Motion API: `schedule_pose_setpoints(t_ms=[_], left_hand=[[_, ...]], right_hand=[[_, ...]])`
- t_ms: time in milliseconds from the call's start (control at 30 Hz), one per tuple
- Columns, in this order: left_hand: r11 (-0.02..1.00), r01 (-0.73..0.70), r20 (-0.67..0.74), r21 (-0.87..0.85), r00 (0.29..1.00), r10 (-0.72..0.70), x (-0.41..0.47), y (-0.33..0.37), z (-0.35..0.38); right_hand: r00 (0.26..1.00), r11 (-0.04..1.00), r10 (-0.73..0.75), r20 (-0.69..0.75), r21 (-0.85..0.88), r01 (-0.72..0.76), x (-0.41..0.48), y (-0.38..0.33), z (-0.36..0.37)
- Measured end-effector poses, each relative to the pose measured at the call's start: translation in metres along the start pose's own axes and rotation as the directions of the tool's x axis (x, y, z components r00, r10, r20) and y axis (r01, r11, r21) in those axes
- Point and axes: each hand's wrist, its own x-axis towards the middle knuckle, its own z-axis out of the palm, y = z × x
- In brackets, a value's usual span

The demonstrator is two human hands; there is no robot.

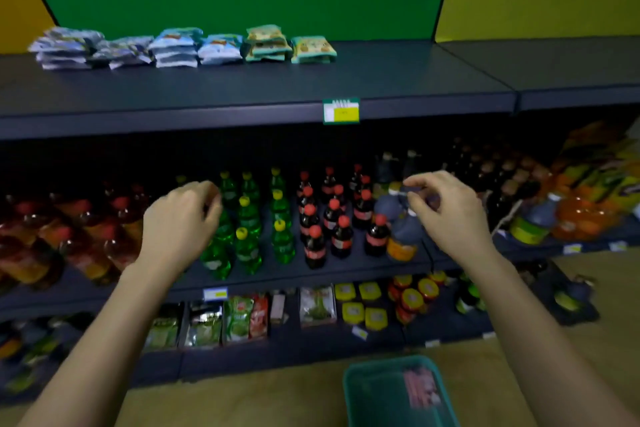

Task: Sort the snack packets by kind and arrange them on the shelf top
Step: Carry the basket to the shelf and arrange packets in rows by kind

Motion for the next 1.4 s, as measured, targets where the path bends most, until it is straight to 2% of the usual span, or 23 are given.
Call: schedule_pose_setpoints(t_ms=[200, 333, 500, 667, 800, 900, 1067, 1167, 1267, 1400], left_hand=[[0.988, 0.147, 0.183, 0.044, 0.971, -0.152, -0.088, 0.016, 0.023], [0.973, 0.224, 0.299, 0.061, 0.926, -0.232, -0.14, 0.052, 0.048], [0.927, 0.366, 0.423, 0.088, 0.828, -0.367, -0.204, 0.127, 0.101], [0.906, 0.418, 0.532, 0.061, 0.754, -0.384, -0.245, 0.211, 0.175], [0.892, 0.448, 0.619, 0.064, 0.683, -0.388, -0.264, 0.253, 0.237], [0.912, 0.402, 0.673, 0.085, 0.652, -0.35, -0.277, 0.266, 0.304], [0.948, 0.314, 0.724, 0.058, 0.641, -0.257, -0.317, 0.267, 0.461], [0.958, 0.284, 0.737, 0.035, 0.64, -0.216, -0.35, 0.264, 0.569], [0.957, 0.291, 0.747, -0.006, 0.638, -0.189, -0.385, 0.26, 0.681], [0.931, 0.35, 0.773, -0.104, 0.617, -0.146, -0.425, 0.251, 0.817]], right_hand=[[0.99, 0.993, 0.099, 0.098, -0.077, -0.091, -0.085, 0.079, -0.009], [0.97, 0.982, 0.174, 0.17, -0.108, -0.158, -0.14, 0.139, -0.021], [0.879, 0.954, 0.301, 0.369, -0.118, -0.277, -0.195, 0.22, -0.032], [0.788, 0.933, 0.359, 0.5, -0.2, -0.298, -0.22, 0.289, -0.032], [0.72, 0.921, 0.389, 0.576, -0.227, -0.316, -0.242, 0.335, -0.01], [0.667, 0.911, 0.411, 0.622, -0.258, -0.322, -0.261, 0.376, 0.034], [0.628, 0.914, 0.402, 0.667, -0.246, -0.324, -0.312, 0.471, 0.159], [0.607, 0.892, 0.423, 0.673, -0.191, -0.41, -0.36, 0.541, 0.25], [0.606, 0.865, 0.446, 0.658, -0.144, -0.48, -0.404, 0.616, 0.341], [0.651, 0.901, 0.411, 0.638, -0.177, -0.396, -0.425, 0.684, 0.433]])
